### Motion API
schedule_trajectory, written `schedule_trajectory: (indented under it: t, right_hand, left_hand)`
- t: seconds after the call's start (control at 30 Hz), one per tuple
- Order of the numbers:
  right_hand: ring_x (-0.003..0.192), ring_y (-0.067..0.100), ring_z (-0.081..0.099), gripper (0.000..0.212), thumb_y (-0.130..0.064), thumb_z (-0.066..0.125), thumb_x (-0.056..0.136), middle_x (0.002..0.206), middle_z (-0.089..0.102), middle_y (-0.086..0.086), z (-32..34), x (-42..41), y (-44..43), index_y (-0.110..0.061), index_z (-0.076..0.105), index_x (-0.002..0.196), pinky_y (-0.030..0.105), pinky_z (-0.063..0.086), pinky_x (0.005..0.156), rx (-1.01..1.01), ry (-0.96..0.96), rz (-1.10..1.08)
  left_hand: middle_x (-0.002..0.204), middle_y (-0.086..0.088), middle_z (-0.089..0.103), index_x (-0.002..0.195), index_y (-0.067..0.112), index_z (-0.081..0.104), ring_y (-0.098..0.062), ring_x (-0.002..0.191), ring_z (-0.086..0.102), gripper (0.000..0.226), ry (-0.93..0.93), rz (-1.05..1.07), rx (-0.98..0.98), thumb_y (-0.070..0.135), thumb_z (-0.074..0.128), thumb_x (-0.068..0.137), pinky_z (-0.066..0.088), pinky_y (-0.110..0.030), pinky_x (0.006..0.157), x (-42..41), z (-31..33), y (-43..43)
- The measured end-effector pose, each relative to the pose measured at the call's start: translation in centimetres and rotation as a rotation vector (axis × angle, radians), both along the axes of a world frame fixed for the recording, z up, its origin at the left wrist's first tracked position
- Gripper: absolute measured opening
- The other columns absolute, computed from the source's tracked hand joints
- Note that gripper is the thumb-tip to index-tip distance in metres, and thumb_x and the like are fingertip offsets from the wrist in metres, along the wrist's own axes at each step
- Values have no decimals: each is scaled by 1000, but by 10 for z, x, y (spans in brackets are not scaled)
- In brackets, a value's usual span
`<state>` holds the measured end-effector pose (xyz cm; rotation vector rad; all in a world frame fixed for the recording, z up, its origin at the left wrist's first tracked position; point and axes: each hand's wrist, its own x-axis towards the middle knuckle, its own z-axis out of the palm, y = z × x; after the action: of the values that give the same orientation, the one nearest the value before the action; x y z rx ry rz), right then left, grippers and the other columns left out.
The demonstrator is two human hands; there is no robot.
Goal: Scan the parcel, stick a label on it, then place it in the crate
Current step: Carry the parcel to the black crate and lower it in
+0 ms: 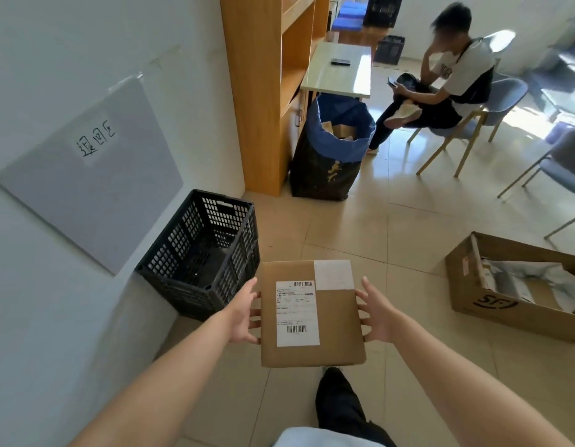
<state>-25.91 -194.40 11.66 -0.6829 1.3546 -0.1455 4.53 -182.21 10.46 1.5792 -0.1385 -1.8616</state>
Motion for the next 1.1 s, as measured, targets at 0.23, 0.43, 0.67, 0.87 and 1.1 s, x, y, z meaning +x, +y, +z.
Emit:
schedule_trajectory:
  t: [0.23,0.43,0.67,0.87,1.1]
  right_hand:
    - [150,39,29,84,-85,30,88,168,27,1,-15,54,-145,-38,34,157,73,23,114,21,-2,151]
    - [151,39,26,89,-88,33,85,169,24,0,6,124,-278,-38,29,159,73,23,113,35,-22,368]
    - [147,42,31,88,-84,33,89,165,30,8,18,231,-361,-32,32,159,74,24,113,57,-32,589]
    - [104,32,58,77,-83,34,90,125,57,4,18,330,-390,-31,49,144,57,51,75,36,-10,785]
    - [110,29,59,68,-83,38,88,128,61,-1,6,431,-418,-35,57,133,52,52,71,3,63,878]
  left_hand:
    - [138,-12,60,151,38,42,-34,127,55,77,-16,123,11,83,39,89,42,-69,104,35,-4,-100]
    - [133,-11,64,153,39,40,-34,125,57,77,-18,337,1,82,40,90,34,-72,112,64,7,-179]
    - [150,-10,52,157,40,37,-37,139,47,82,-48,622,43,83,43,87,24,-75,116,99,9,-208]
    - [135,-12,60,154,38,41,-37,123,57,84,-51,798,49,83,49,83,34,-74,110,152,-2,-218]
    - [136,-13,61,149,39,46,-37,125,57,77,13,918,40,82,48,86,38,-73,109,220,-26,-241]
